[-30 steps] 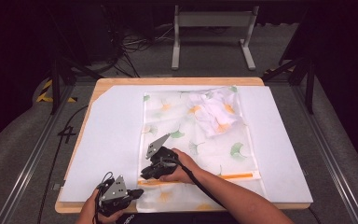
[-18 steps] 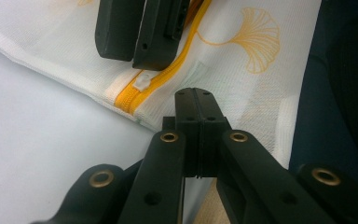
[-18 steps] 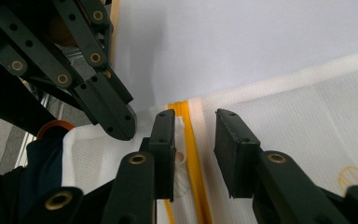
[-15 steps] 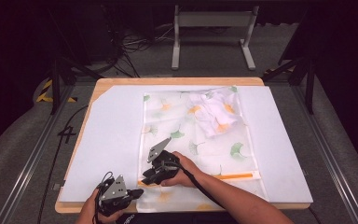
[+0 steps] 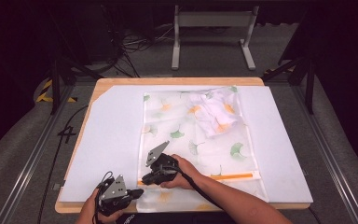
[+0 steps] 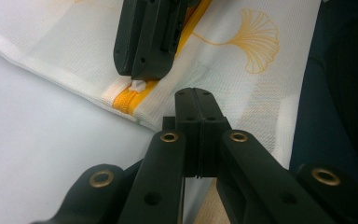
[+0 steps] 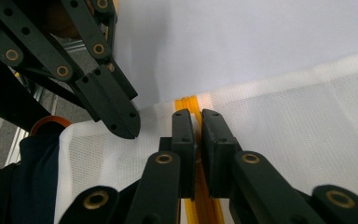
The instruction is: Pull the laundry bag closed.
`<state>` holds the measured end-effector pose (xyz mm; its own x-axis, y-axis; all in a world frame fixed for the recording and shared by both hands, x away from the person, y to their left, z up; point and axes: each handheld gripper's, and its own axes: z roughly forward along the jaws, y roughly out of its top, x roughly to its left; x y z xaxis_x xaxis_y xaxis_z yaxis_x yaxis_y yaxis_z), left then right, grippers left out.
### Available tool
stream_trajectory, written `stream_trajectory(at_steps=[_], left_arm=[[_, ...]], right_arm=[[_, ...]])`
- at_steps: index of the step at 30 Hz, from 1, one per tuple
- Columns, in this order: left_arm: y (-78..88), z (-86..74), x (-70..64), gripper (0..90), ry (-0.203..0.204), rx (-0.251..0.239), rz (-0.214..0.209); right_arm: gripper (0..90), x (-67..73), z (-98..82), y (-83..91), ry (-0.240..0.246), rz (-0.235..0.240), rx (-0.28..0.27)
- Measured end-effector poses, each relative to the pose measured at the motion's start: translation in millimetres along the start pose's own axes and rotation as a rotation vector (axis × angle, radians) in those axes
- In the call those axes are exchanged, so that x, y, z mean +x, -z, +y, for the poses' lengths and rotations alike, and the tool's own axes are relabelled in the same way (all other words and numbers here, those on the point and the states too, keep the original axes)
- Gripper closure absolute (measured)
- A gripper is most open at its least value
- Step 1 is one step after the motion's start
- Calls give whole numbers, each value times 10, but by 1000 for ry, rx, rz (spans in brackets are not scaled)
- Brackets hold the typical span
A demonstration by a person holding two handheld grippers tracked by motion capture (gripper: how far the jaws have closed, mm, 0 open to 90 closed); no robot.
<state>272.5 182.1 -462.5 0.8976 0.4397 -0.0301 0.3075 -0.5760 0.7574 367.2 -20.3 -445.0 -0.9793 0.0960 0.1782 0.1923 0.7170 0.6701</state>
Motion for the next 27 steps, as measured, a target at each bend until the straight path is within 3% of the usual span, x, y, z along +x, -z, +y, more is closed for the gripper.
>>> stream_trajectory(at_steps=[7,14,18,24,27], left_arm=[[-1,2,2,900,-1,1,-2],[0,2,5,900,2,2,-4],[0,-1,8,900,2,0,-6],[-1,1,8,900,2,1,-7],[-2,-1,11,900,3,0,-9]], right_arm=[[900,-26,-6,80,-21,9,-40],[900,-28,-25,56,-24,21,-35],[814,-46,-26,102,-43,39,-68],[747,-20,-18,9,-11,0,-23],[788,-22,-8,0,-9,-2,-23]])
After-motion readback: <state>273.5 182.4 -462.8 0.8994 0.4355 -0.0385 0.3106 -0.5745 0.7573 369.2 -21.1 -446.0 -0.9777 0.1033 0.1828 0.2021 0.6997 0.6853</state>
